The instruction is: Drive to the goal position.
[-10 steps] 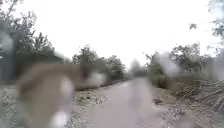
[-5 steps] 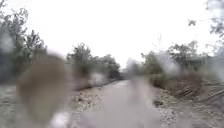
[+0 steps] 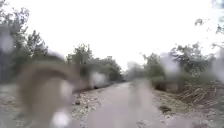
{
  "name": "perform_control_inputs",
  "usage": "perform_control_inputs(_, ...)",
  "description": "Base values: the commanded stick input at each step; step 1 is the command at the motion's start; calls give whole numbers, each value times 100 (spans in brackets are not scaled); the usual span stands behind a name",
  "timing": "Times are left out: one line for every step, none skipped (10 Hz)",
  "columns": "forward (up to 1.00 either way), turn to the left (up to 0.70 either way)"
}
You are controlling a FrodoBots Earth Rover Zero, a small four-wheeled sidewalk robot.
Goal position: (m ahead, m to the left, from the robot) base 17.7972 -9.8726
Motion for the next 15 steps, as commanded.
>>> perform_control_inputs(45, 0)
perform_control_inputs(45, 0)
perform_control_inputs(45, 0)
perform_control_inputs(45, 0)
perform_control_inputs(45, 0)
perform_control_inputs(45, 0)
perform_control_inputs(45, 0)
perform_control_inputs(45, 0)
perform_control_inputs(45, 0)
perform_control_inputs(45, 0)
perform_control_inputs(45, 0)
perform_control_inputs(45, 0)
perform_control_inputs(45, 0)
perform_control_inputs(45, -3)
perform_control_inputs(45, -23)
